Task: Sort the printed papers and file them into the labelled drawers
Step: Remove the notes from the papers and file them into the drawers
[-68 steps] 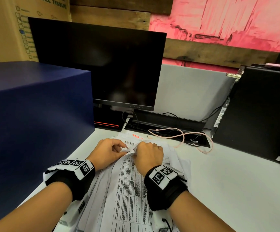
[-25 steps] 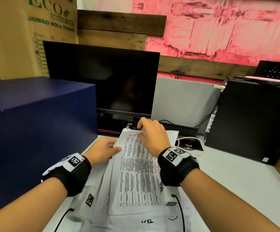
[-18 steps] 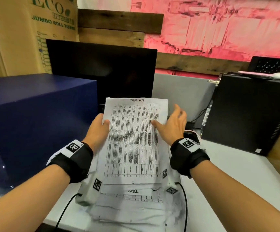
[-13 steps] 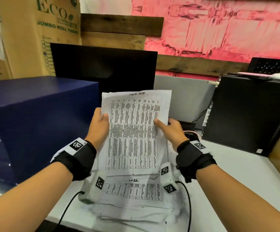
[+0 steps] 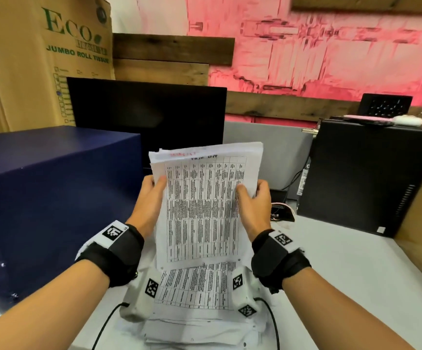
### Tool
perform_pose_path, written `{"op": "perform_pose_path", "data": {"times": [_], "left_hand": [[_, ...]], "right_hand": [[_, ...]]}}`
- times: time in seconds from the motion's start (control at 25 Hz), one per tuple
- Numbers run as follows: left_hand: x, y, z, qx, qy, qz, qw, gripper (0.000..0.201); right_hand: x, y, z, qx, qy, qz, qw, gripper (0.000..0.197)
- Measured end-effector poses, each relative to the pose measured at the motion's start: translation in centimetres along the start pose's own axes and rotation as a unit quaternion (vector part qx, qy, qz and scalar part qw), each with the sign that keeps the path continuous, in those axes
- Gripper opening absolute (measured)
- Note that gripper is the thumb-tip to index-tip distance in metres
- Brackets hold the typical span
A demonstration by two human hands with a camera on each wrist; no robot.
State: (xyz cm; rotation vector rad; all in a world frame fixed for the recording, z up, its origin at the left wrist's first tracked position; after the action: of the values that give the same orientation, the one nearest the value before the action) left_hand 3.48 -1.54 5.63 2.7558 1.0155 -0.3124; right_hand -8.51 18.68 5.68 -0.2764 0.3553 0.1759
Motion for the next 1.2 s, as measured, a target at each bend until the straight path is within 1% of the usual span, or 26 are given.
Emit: {"op": "perform_pose_path", "data": {"times": [0.12,0.24,0.32,0.44,0.52,0.68,0.8,0.96,1.12,1.2], "left_hand": [[0.7,-1.1,1.5,0.034,0.022,0.014,0.999,0.025],[0.7,-1.5,1.3,0.043,0.016,-0.003,0.999,0.028],[0.3,-1.6,0.9,0.032,0.005,-0.010,0.999,0.030],[-0.2,-1.5,0.9,0.007,-0.001,-0.028,1.000,0.025],[0.0,-1.7,1.2,-0.006,-0.002,-0.032,0.999,0.021],[0.2,-1.3,0.7,-0.024,-0.018,-0.063,0.998,0.015],[-0.2,-0.9,-0.6,-0.010,-0.038,-0.046,0.998,0.025],[-0.9,0.0,-3.4,0.010,-0.073,-0.048,0.996,0.022],[-1.3,0.5,-4.5,0.041,-0.052,-0.047,0.997,0.024],[-1.0,0.6,-4.6,0.043,-0.059,-0.048,0.996,0.021]], "right_hand": [[0.7,0.9,-1.7,-0.013,-0.017,-0.032,0.999,0.020],[0.9,0.9,-1.9,-0.023,-0.020,-0.039,0.999,0.020],[0.8,1.3,-1.5,-0.026,-0.009,-0.060,0.998,0.017],[0.7,1.9,-0.9,-0.003,0.022,-0.098,0.995,0.016],[0.8,2.1,-0.9,0.014,0.028,-0.107,0.994,0.016],[0.9,2.0,-0.7,0.020,0.022,-0.096,0.995,0.016],[0.8,1.7,-0.3,0.042,0.027,-0.086,0.995,0.016],[0.8,1.0,0.1,0.047,0.030,-0.077,0.995,0.017],[1.0,0.4,0.8,0.046,0.035,-0.067,0.996,0.020],[1.2,0.4,1.0,0.045,0.039,-0.069,0.996,0.021]]}}
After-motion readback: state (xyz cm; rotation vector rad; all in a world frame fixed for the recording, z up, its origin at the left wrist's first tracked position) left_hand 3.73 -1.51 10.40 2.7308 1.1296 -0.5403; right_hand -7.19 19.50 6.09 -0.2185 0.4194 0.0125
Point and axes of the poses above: each hand's wrist, its own x-axis away from the middle knuckle, its own y-axis out of the back of the hand, z = x × y, the point moved 6 cm from there along -x, towards the middle knuckle, and after that the axes turned 11 degrees about -x, right-handed, at the moved point
